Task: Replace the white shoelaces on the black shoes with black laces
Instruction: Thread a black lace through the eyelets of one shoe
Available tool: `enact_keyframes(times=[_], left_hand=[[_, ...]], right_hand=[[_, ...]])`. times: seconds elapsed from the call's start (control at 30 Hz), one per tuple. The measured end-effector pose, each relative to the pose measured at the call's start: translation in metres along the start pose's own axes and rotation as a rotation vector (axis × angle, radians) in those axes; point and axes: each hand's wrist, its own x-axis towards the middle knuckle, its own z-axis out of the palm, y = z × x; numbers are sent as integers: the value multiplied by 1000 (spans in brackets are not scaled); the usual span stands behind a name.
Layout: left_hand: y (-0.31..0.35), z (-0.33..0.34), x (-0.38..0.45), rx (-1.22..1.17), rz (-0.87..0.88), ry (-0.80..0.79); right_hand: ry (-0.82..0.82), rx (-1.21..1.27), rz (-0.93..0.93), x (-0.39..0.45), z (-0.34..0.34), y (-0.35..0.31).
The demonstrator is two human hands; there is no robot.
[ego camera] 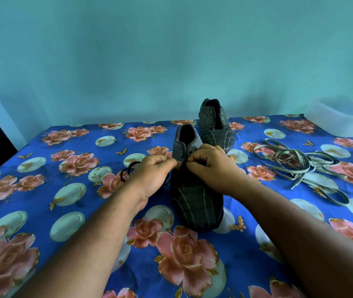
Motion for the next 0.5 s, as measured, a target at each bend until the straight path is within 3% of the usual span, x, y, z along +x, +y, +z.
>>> enact_keyframes(times=[0.27,0.5], left_hand=[[-2,-2,4,45,70,-21],[-8,-1,1,114,205,-20]], right_hand=[[-91,-67,9,5,-4,2],[-20,-24,-78,3,-7,11]])
